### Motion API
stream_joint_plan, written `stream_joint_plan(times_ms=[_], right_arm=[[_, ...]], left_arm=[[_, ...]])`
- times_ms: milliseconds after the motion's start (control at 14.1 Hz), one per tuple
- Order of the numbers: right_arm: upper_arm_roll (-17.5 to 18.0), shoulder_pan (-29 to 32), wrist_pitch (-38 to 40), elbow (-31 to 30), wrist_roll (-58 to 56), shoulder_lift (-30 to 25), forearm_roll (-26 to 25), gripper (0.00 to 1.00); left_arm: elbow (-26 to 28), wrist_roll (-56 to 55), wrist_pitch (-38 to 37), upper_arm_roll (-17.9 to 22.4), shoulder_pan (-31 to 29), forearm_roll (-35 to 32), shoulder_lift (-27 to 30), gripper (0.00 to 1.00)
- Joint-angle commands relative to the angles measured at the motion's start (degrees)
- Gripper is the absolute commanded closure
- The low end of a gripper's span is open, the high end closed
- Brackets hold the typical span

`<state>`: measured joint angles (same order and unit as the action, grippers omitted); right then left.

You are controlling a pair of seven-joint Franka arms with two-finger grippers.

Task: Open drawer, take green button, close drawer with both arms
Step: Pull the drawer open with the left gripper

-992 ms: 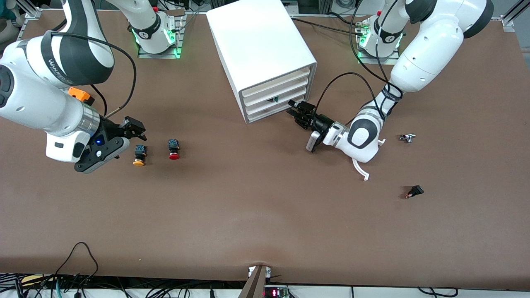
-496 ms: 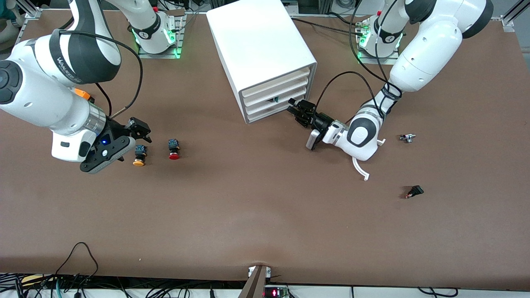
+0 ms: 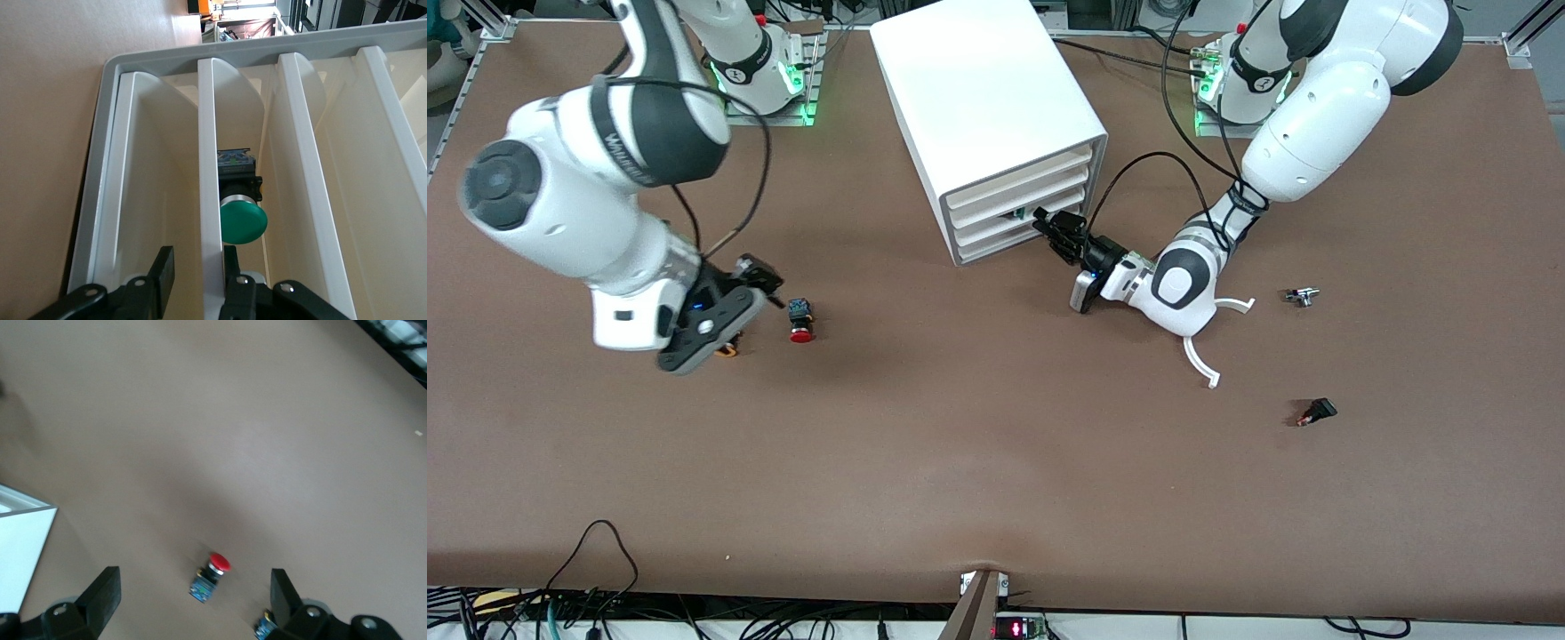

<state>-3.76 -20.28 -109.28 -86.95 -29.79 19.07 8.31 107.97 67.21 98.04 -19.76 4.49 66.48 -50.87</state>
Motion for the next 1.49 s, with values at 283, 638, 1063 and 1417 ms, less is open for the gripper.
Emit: stream_joint_plan(times_ms=[283, 638, 1063, 1417], right_arm=[[-0.3, -1.4, -2.5, 1.5, 0.1, 2.3, 0.1, 0.01], [-0.5, -0.9, -2.4, 1.5, -0.1, 2.3, 0.2, 0.00], [-0.4, -1.4, -2.5, 1.6, -5.3, 3.2, -0.3, 0.00], [-0.2, -4.8, -2.8, 1.6, -5.5, 3.3, -0.2, 0.00]], left_arm=[[-0.4, 0.6, 0.0, 0.1, -0.9, 1.2, 0.2, 0.91], [-2.6, -2.3, 0.2, 1.0, -1.5, 1.5, 0.2, 0.91], [-6.1, -5.4, 0.2, 3.1, -1.8, 1.3, 0.2, 0.91], [-8.7, -6.6, 0.2, 5.1, -1.8, 0.9, 0.1, 0.91]])
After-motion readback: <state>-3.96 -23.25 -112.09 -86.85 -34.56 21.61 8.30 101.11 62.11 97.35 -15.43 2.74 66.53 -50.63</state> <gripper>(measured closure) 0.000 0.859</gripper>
